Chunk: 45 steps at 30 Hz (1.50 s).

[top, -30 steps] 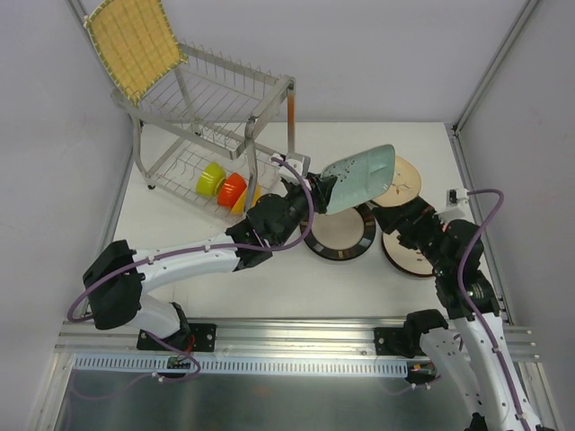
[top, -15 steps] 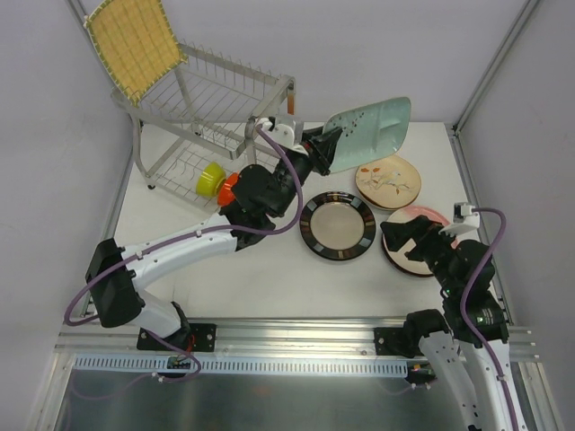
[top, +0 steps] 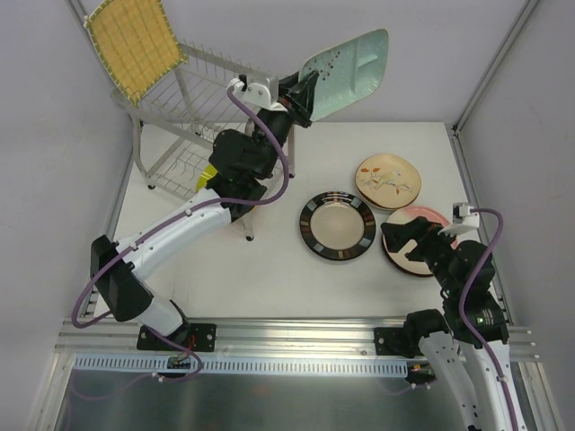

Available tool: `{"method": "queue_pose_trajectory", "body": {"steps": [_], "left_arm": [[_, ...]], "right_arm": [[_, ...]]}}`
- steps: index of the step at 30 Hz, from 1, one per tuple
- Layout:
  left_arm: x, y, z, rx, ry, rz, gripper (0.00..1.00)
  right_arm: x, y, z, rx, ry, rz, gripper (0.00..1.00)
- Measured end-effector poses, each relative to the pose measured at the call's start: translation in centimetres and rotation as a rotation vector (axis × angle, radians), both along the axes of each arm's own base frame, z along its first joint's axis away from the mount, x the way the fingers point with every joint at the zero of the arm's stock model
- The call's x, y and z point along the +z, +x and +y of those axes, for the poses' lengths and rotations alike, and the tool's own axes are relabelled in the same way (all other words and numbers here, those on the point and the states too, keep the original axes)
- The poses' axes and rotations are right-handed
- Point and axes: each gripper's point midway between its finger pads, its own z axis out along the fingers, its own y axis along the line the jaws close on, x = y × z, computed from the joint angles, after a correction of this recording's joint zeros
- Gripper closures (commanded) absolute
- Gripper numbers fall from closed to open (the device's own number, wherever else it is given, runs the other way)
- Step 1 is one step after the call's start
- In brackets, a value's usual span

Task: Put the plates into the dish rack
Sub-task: Insert the plate into the dish rack

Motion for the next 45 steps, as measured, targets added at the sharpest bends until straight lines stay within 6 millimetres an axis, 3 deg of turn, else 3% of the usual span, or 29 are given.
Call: {"method": "queue_pose_trajectory", "body": {"steps": [6,12,15,22,28,32,45], "left_arm": [[1.2,3.0,4.7,0.13,0.018,-0.033,1.0],[2.0,5.4,11.4,0.284,0.036,-0.032,1.0],[3.2,5.6,15.4,0.357,0.026,-0.046,1.0],[6.3,3.7,24.0,0.498,-0.011,-0.115,1.0],[7.1,3.4,29.6,0.587,-0.019,-0.142,1.0],[6.1,4.9,31.8,0.609,0.02,-0.123,1.0],[1.8,12.6,35.5,0.605,0.138,0.003,1.0]], "right_arm": [[-0.7,0.3,0.1,0.006,-0.012,0.026,0.0],[-2.0,0.8,0.4,0.014,-0.021,0.077,0.0],[-2.4,1.0,0.5,0.02,-0.023,0.096,0.0],[-2.8,1.6,0.9,0.035,-0.024,0.117,0.01],[-2.9,2.1,1.5,0.064,-0.018,0.126,0.01],[-3.0,2.5,1.8,0.078,-0.02,0.129,0.0],[-4.5,3.6,2.3,0.102,-0.044,0.183,0.0]]}}
